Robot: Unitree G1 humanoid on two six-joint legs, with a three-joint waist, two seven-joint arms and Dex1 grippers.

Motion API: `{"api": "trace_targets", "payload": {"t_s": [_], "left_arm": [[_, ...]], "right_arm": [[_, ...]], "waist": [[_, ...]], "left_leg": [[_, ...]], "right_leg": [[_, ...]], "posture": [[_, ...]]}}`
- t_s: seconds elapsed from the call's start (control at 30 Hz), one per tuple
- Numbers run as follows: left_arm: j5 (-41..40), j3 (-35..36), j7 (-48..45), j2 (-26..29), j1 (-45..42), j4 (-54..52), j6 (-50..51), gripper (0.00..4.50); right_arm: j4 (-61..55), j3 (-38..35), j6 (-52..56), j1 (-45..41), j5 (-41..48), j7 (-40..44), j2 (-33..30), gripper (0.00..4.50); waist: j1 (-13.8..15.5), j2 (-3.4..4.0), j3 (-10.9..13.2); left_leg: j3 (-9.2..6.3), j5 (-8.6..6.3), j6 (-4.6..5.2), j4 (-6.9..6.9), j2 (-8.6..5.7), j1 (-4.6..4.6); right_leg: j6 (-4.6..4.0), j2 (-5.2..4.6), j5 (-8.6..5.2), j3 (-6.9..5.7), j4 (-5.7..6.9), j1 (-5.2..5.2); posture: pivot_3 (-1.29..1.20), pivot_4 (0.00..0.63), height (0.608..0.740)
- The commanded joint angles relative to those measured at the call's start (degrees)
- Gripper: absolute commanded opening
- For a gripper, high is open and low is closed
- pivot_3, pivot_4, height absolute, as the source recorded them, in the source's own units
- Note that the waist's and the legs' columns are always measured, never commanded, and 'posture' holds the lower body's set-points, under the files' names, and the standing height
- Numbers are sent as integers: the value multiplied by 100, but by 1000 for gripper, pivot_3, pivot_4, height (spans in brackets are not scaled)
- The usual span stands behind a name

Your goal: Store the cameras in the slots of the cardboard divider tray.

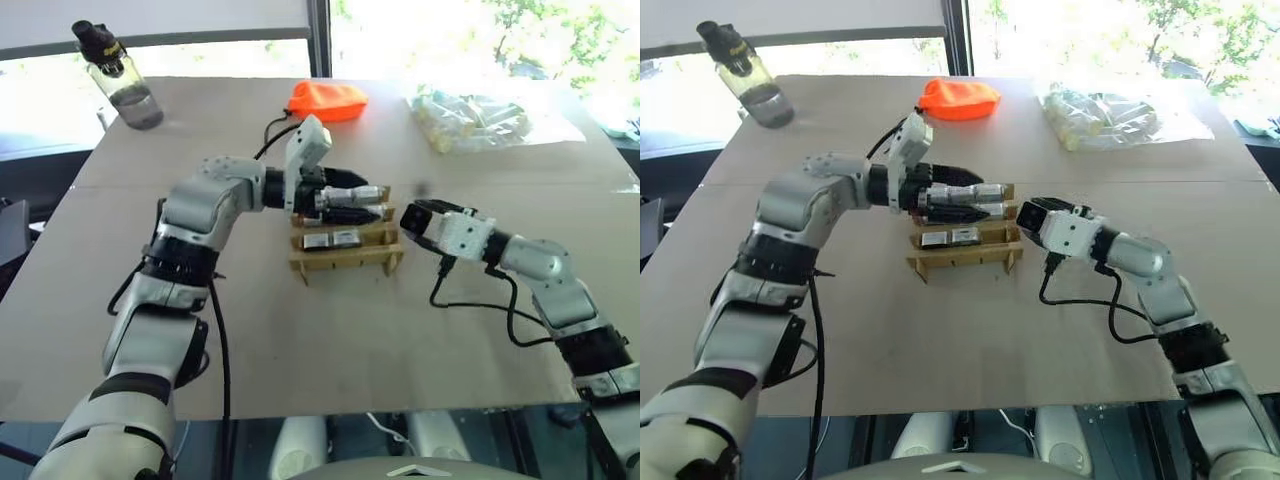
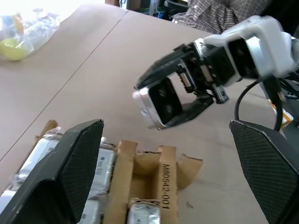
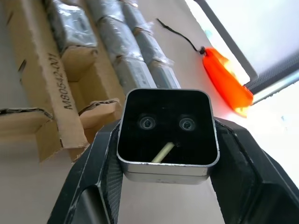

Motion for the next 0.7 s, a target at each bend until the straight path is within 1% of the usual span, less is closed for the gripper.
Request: {"api": "trace_targets", "payload": {"t_s": [0.03, 0.13, 0.3, 0.47, 0.67, 0.7], "left_arm": [[169, -122, -407, -94, -327, 323, -23, 4500], [369, -276, -565, -171, -442, 550, 32, 4500], [593, -464, -782, -226, -449, 547, 177, 4500], [653, -381, -788, -341, -452, 546, 261, 4500], [591, -281, -869, -368, -410, 410, 447, 4500], [591, -248, -884, -360, -445, 457, 445, 4244]], "right_arm": [[315, 204, -1278, -436, -459, -123, -164, 1995], [565, 292, -1775, -648, -642, -259, -138, 1995], [823, 353, -2404, -935, -1100, -689, -71, 1995], [1051, 390, -2645, -1116, -1263, -914, 5, 1995], [1180, 446, -2818, -1145, -1306, -976, 36, 1995], [1191, 460, -2851, -1144, -1320, -982, 36, 1997]], "waist": [[-1, 0, 0], [-2, 0, 0], [-2, 0, 1], [-1, -1, 1], [-3, -1, 1], [-3, 0, 1]], "left_leg": [[1, 0, 0, 1, 0, 1], [1, 1, -1, 2, 1, 4], [5, 1, -2, 6, 3, 3], [4, 2, -3, 10, 6, 6], [3, 2, -3, 10, 5, 5], [3, 2, -3, 10, 5, 5]], "right_leg": [[0, 0, 0, 0, 2, 1], [0, -1, 0, 1, 5, 1], [0, -6, 0, 1, 10, 1], [0, -12, 0, 1, 16, 2], [1, -23, 0, -1, 18, 2], [1, -23, 0, -2, 18, 2]], "posture": [[0, 150, 726], [0, 150, 726], [0, 150, 726], [0, 150, 726], [0, 150, 726], [0, 150, 726]]}}
